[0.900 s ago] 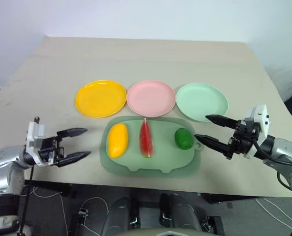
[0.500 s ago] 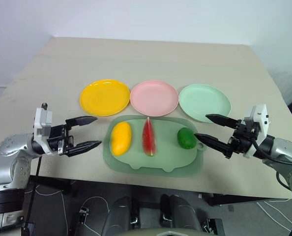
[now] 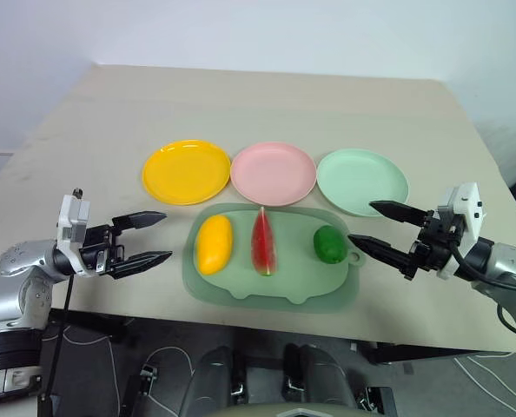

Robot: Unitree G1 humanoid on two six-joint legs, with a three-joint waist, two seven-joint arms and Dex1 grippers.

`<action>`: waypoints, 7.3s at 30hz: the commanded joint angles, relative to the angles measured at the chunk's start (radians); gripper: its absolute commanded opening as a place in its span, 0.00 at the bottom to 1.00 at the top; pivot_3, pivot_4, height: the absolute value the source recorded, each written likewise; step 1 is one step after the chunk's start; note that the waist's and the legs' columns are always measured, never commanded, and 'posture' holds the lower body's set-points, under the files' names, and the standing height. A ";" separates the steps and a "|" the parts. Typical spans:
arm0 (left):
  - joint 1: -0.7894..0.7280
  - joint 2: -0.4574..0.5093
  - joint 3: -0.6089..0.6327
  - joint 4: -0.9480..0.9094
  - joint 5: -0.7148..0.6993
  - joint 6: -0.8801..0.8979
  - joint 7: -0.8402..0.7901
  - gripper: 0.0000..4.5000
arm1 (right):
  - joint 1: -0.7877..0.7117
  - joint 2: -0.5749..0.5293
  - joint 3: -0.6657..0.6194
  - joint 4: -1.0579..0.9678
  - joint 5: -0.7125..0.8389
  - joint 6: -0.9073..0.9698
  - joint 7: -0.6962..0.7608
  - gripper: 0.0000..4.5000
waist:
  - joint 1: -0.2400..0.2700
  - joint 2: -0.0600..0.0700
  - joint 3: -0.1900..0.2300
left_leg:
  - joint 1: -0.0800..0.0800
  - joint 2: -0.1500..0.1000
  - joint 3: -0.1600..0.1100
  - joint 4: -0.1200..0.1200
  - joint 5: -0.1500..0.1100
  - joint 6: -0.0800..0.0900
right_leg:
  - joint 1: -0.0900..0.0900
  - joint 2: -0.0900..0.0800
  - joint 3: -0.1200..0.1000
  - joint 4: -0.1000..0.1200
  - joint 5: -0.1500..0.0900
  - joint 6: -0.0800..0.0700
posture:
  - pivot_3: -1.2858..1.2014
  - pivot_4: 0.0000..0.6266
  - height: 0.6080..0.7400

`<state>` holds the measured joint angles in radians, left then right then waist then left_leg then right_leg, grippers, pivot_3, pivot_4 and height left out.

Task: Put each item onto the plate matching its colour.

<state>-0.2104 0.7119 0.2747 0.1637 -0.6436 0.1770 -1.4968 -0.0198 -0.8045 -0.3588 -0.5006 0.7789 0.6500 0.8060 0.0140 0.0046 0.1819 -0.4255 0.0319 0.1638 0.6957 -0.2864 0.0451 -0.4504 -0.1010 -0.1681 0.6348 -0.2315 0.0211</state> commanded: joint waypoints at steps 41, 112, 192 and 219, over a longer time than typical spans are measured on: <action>-0.087 -0.091 -0.084 -0.012 0.033 -0.051 0.035 1.00 | -0.735 -0.084 0.309 0.307 0.217 0.964 -0.299 1.00 | -0.010 0.000 0.000 | -0.007 0.000 0.001 0.003 0.000 0.001 | -0.007 -0.001 0.000 0.002 0.004 -0.001 | 0.52 0.24 0.67; -0.090 -0.080 -0.088 -0.096 0.027 0.006 0.098 1.00 | -1.172 0.148 0.602 1.195 -0.329 0.451 -0.373 0.59 | -0.034 0.000 0.000 | -0.016 0.000 0.007 0.005 0.009 0.002 | -0.022 -0.001 0.001 0.020 0.004 0.000 | 0.52 0.24 0.67; -0.079 -0.084 -0.091 -0.172 0.016 0.049 0.169 1.00 | -1.010 0.311 0.780 0.687 1.193 0.779 -1.631 0.88 | -0.034 -0.001 -0.001 | -0.016 0.000 0.007 0.005 0.012 0.003 | -0.022 -0.001 0.002 0.021 0.007 -0.003 | 0.52 0.24 0.67; -0.064 -0.069 -0.068 -0.107 0.022 0.008 0.129 1.00 | -1.054 0.283 0.847 0.598 1.018 0.793 -1.424 0.00 | -0.030 -0.002 -0.002 | -0.011 0.001 0.006 0.005 0.011 0.004 | -0.016 -0.001 0.001 0.017 0.006 -0.003 | 0.52 0.24 0.67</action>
<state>-0.2771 0.6298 0.1816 0.0618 -0.6150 0.2067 -1.3578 -1.0916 -0.5213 0.4577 0.1013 1.8533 1.3991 -0.6306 -0.0158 0.0024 0.1804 -0.4361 0.0325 0.1699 0.7003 -0.2751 0.0488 -0.4660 -0.1023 -0.1666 0.6514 -0.2250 0.0180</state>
